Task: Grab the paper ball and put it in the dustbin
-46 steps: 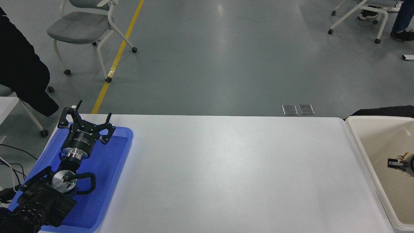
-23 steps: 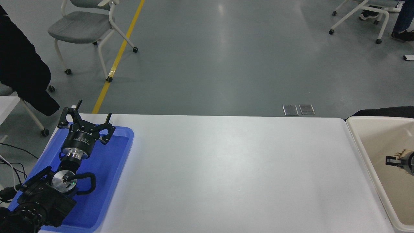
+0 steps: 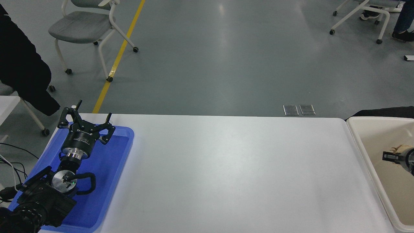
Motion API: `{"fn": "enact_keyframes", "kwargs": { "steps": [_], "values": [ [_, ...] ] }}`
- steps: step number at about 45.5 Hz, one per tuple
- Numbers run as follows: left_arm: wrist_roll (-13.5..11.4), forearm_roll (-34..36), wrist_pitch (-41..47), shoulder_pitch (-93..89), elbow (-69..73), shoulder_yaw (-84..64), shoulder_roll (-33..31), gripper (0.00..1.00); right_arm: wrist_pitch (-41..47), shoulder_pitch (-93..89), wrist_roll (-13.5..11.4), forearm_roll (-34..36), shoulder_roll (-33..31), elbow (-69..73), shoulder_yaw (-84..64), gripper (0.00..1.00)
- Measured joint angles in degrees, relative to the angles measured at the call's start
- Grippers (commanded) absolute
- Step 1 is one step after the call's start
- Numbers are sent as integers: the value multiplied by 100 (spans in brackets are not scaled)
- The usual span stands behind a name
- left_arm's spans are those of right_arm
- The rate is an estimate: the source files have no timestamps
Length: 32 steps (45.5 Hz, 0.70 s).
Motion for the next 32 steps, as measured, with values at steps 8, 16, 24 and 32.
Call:
{"fn": "enact_keyframes", "kwargs": {
  "steps": [8, 16, 24, 32],
  "values": [
    [0, 0, 0, 0, -1, 0, 0, 100, -8, 20, 0, 2, 2, 0, 21, 100],
    [0, 0, 0, 0, -1, 0, 0, 100, -11, 83, -2, 3, -13, 23, 147, 100],
    [0, 0, 0, -3, -3, 0, -3, 100, -11, 320, -3, 81, -27, 203, 709, 100],
    [0, 0, 0, -8, -3, 0, -4, 100, -11, 637, 4, 275, -61, 665, 1649, 100]
  ]
}}
